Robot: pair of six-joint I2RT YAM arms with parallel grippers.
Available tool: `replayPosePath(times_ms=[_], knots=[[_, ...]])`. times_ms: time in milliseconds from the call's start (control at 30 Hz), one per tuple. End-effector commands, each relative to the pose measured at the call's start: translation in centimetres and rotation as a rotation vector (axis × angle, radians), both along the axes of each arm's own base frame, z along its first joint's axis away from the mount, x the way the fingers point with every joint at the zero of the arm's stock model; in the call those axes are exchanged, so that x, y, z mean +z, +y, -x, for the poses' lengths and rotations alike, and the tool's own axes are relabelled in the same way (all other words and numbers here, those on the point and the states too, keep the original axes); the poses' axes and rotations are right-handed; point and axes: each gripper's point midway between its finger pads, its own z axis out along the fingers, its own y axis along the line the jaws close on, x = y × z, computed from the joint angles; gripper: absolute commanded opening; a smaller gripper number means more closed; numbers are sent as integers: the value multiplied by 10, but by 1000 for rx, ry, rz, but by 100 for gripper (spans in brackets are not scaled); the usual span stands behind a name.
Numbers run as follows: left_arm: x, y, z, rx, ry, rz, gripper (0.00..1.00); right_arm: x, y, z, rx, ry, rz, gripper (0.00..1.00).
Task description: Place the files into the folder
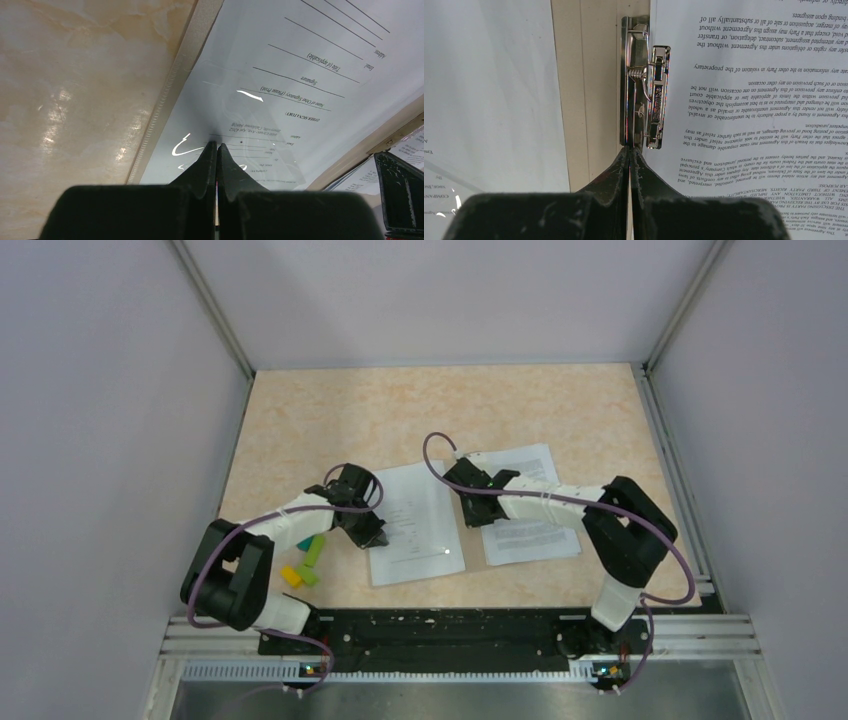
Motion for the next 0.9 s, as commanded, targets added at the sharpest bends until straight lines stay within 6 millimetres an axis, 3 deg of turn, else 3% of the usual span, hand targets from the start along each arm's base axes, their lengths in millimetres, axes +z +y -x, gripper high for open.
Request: replayPosePath(times_ms=[0, 367, 867], knots=[[-43, 46, 37, 19, 127, -224, 0, -34, -32, 29, 8, 170, 108, 0], [-41, 47, 34, 17, 121, -233, 0, -6, -27, 16, -3, 122, 54, 0], [-35, 47, 28, 8, 105, -242, 0, 10, -23, 5, -10, 83, 35, 0]])
